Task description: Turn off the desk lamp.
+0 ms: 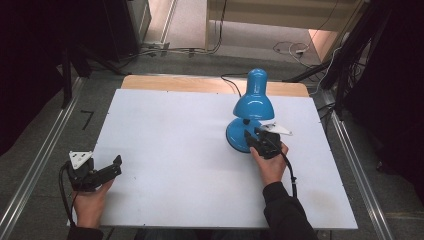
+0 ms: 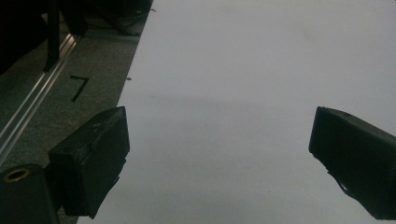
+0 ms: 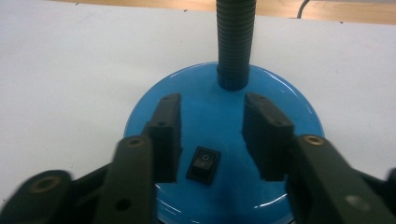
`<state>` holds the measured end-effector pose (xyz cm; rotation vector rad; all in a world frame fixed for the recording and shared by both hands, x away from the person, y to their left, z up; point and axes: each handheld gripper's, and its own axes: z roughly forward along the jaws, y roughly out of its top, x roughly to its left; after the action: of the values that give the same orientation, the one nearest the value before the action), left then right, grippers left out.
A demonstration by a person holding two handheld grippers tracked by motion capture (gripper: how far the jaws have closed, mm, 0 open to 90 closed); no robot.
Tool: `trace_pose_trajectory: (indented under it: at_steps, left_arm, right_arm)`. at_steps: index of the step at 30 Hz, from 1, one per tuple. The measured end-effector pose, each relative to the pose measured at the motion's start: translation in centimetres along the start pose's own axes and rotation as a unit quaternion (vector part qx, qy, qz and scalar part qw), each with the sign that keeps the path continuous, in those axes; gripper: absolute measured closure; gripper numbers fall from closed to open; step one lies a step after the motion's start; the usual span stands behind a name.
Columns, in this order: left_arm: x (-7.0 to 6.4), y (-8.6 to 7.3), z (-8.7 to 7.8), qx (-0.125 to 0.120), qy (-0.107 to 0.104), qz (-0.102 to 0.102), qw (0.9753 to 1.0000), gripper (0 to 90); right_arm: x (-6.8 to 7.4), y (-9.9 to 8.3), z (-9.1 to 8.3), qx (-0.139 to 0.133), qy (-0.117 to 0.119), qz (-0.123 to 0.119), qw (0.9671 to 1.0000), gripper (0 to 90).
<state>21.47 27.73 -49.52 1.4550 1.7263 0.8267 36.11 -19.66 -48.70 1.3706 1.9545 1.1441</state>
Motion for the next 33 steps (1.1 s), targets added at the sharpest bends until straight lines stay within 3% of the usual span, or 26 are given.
trace_pose_trajectory:
  at_steps: [10,18,29,33]
  left_arm:
    - [0.0,0.0,0.0,0.001,0.001,0.002,1.0,5.7]
    - [-0.1,0.0,0.0,0.002,0.001,0.002,1.0,5.7]
    - [-0.2,0.0,0.1,0.001,0.0,0.002,1.0,5.7]
    - [-0.2,0.0,0.1,0.001,0.0,0.002,1.0,5.7]
  right_arm:
    - [-0.4,-0.2,-0.2,0.009,0.004,0.007,0.9999,26.7]
    - [-1.4,-0.4,-0.6,0.015,0.01,0.007,0.9998,19.0]
    - [-2.6,-0.7,-1.3,0.036,0.006,0.001,0.9993,16.8]
    - [-2.9,-0.9,-1.7,0.032,0.009,0.004,0.9994,16.8]
